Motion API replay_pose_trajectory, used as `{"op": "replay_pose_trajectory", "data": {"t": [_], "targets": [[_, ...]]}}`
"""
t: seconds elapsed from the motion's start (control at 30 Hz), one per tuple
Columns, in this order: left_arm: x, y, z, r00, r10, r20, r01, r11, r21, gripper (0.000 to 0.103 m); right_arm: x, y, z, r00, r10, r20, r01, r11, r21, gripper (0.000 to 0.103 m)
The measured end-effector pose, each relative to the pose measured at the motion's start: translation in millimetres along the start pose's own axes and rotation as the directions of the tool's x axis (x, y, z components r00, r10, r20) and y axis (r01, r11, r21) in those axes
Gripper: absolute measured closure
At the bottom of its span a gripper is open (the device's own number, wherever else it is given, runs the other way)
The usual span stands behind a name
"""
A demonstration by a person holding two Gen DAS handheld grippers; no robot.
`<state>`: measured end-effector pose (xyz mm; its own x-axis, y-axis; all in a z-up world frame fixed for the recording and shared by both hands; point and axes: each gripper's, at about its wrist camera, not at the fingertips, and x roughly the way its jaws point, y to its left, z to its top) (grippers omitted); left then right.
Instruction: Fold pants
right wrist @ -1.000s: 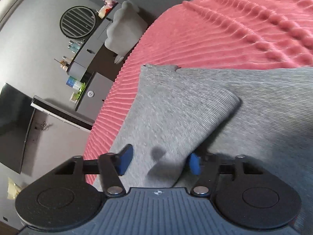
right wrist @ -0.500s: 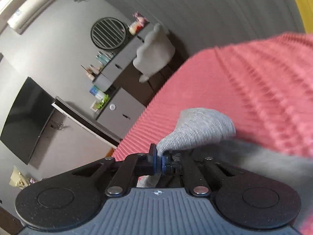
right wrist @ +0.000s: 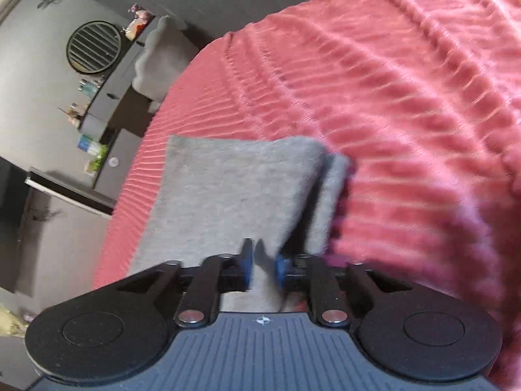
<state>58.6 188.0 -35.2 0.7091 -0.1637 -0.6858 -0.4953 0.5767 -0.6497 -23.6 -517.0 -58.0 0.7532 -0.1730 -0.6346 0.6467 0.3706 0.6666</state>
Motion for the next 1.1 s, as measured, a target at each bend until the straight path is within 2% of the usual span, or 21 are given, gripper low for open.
{"op": "replay_pose_trajectory", "data": {"t": [0.07, 0.1, 0.13, 0.23, 0.3, 0.43, 0.53, 0.57, 0.6, 0.63, 0.67, 0.7, 0.73, 0.77, 0.8, 0.87, 0.93, 0.97, 1.0, 1.03, 1.1], "targets": [[2.7, -6.9, 4.6, 1.000, 0.003, 0.000, -0.003, 1.000, 0.026, 0.085, 3.9, 12.7, -1.2, 1.000, -0.014, -0.007, 0.014, 0.998, -0.057, 0.077], [-2.8, -6.9, 6.6, 1.000, 0.008, 0.008, -0.009, 0.999, 0.048, 0.087, 4.6, 17.9, -0.4, 1.000, -0.016, -0.011, 0.015, 0.996, -0.086, 0.082], [-6.8, -14.2, 4.9, 1.000, 0.006, 0.024, -0.007, 0.998, 0.065, 0.089, 2.6, 22.5, 0.4, 1.000, -0.022, -0.011, 0.021, 0.993, -0.113, 0.099], [-13.4, -36.6, 10.2, 0.998, -0.028, 0.052, 0.024, 0.996, 0.080, 0.091, -25.2, 46.4, 1.3, 0.996, -0.047, 0.080, 0.067, 0.962, -0.264, 0.099], [-23.6, -42.4, 10.5, 0.997, -0.038, 0.062, 0.032, 0.994, 0.104, 0.091, -44.8, 54.5, 2.1, 0.992, -0.024, 0.126, 0.065, 0.943, -0.327, 0.099], [-33.2, -38.2, 0.5, 0.999, 0.012, 0.047, -0.021, 0.985, 0.174, 0.091, -53.5, 52.0, -8.3, 0.977, -0.081, 0.199, 0.159, 0.896, -0.415, 0.099], [-21.0, -25.3, -0.3, 0.988, 0.154, 0.009, -0.153, 0.973, 0.170, 0.081, -28.8, 36.5, -11.7, 0.962, -0.217, 0.164, 0.269, 0.853, -0.447, 0.095], [-23.3, -22.1, -0.8, 0.982, 0.189, 0.021, -0.190, 0.969, 0.159, 0.074, -25.6, 32.6, -10.4, 0.950, -0.271, 0.157, 0.313, 0.844, -0.436, 0.092], [-29.7, -21.1, -0.3, 0.974, 0.221, 0.056, -0.227, 0.962, 0.154, 0.064, -29.7, 30.0, -9.1, 0.942, -0.284, 0.181, 0.335, 0.845, -0.416, 0.088], [-39.6, -23.6, -0.5, 0.960, 0.254, 0.119, -0.271, 0.950, 0.158, 0.060, -39.2, 30.0, -7.9, 0.931, -0.287, 0.227, 0.357, 0.846, -0.396, 0.076], [-49.6, -29.9, -1.3, 0.938, 0.288, 0.196, -0.323, 0.929, 0.180, 0.051, -48.5, 33.8, -8.0, 0.911, -0.295, 0.288, 0.394, 0.831, -0.393, 0.062], [-57.6, -40.4, -2.9, 0.910, 0.308, 0.277, -0.372, 0.902, 0.219, 0.043, -56.0, 41.0, -8.6, 0.888, -0.300, 0.349, 0.432, 0.804, -0.408, 0.057], [-61.6, -51.6, -5.5, 0.893, 0.300, 0.335, -0.393, 0.882, 0.259, 0.039, -62.8, 50.1, -10.5, 0.869, -0.289, 0.403, 0.458, 0.779, -0.429, 0.053], [-62.2, -64.7, -9.9, 0.890, 0.265, 0.370, -0.388, 0.868, 0.311, 0.031, -67.9, 59.6, -13.5, 0.859, -0.260, 0.440, 0.462, 0.765, -0.449, 0.053], [-59.2, -78.9, -14.9, 0.901, 0.216, 0.377, -0.359, 0.859, 0.366, 0.022, -69.4, 71.5, -18.5, 0.868, -0.212, 0.448, 0.434, 0.762, -0.481, 0.053], [-40.4, -105.3, -28.7, 0.936, 0.106, 0.335, -0.260, 0.851, 0.456, 0.016, -61.7, 99.9, -38.6, 0.923, -0.089, 0.375, 0.302, 0.770, -0.562, 0.045], [-8.8, -128.1, -48.0, 0.959, 0.019, 0.283, -0.169, 0.840, 0.516, 0.015, -39.7, 132.6, -77.0, 0.980, 0.049, 0.192, 0.096, 0.728, -0.679, 0.034], [10.2, -137.8, -57.9, 0.967, -0.008, 0.253, -0.135, 0.827, 0.545, 0.015, -25.6, 149.0, -100.7, 0.992, 0.103, 0.071, -0.019, 0.683, -0.730, 0.029], [29.8, -145.2, -66.8, 0.973, -0.023, 0.229, -0.116, 0.811, 0.574, 0.015, -10.1, 163.9, -125.9, 0.985, 0.153, -0.085, -0.164, 0.636, -0.754, 0.027], [46.5, -150.6, -75.3, 0.974, -0.015, 0.227, -0.127, 0.793, 0.595, 0.015, 3.9, 173.7, -148.3, 0.954, 0.194, -0.228, -0.299, 0.599, -0.743, 0.025], [79.5, -154.6, -85.6, 0.963, 0.062, 0.262, -0.217, 0.755, 0.619, 0.018, 36.1, 185.3, -189.5, 0.843, 0.217, -0.493, -0.520, 0.566, -0.640, 0.025]]}}
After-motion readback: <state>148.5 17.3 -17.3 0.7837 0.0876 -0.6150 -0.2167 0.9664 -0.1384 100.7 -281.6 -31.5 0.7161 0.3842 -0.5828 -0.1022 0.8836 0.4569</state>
